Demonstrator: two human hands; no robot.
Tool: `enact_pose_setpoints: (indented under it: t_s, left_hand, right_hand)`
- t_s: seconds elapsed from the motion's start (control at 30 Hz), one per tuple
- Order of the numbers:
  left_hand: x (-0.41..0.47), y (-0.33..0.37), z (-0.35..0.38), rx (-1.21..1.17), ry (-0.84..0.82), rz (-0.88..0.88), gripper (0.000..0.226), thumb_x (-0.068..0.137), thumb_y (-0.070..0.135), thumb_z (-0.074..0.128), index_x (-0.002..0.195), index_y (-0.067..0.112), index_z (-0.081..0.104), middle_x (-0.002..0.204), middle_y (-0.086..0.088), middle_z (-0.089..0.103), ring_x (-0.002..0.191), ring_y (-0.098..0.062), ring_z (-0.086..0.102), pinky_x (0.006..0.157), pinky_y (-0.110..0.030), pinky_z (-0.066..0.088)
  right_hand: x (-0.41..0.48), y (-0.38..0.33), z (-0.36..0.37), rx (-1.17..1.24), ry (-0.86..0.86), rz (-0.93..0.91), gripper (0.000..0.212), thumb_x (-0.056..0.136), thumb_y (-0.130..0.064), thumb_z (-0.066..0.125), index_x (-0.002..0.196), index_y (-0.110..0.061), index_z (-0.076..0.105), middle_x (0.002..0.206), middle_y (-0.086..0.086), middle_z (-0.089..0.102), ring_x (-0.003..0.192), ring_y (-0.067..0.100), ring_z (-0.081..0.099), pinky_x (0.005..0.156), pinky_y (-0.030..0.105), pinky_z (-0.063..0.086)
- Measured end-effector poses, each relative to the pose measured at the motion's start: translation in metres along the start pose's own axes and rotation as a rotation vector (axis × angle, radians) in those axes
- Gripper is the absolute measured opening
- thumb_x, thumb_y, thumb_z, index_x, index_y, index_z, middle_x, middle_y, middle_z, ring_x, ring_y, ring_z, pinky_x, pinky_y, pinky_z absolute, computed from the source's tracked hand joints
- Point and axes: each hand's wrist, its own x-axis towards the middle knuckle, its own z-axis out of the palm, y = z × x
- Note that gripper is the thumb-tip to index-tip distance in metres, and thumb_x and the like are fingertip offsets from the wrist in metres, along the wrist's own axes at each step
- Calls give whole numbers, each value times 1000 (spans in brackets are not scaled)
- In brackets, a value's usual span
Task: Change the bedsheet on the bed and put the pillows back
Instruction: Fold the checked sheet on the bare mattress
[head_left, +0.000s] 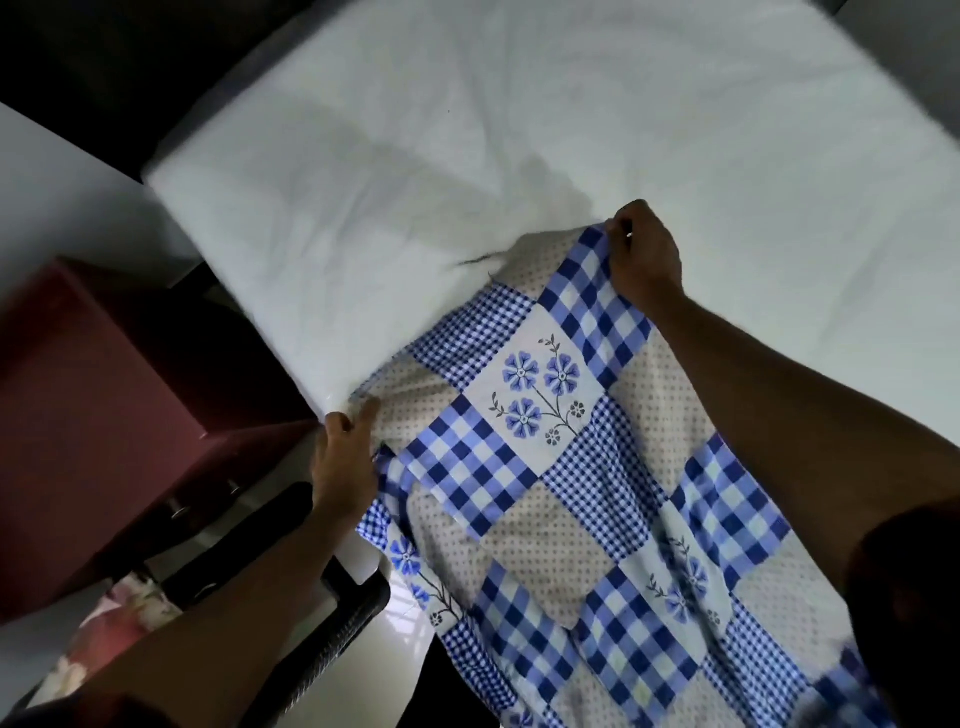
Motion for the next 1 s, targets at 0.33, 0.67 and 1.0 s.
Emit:
enact_pose_setpoints:
  t_s: [0.33,0.67,1.0]
  left_hand:
    - [-6,29,-14,48,210,24,74,59,0,69,129,16,53,129,-12,51,119,-38,47,91,-54,42]
    - [10,172,33,-18,-114,460,94,83,76,50,158,41,6,168,1,-6,153,-37,-7,105,-79,12]
    - [26,169,37,29,-311,250,119,71,85,56,151,45,-22,158,6,-38,143,-30,-38,102,-83,-3]
  right_hand:
    - [3,11,-5,-99,-193,184,47,94,-63,45,124,-28,53,90,-5,65,92,24,61,91,40,48]
    - [-15,68,-39,-86,-736,233,70,72,-55,84,129,-20,63,128,-1,64,117,21,59,107,40,45]
    - [-5,90,-57,-304,-32,-110,24,98,-27,58,101,-10,75,97,12,69,91,32,65,80,38,46]
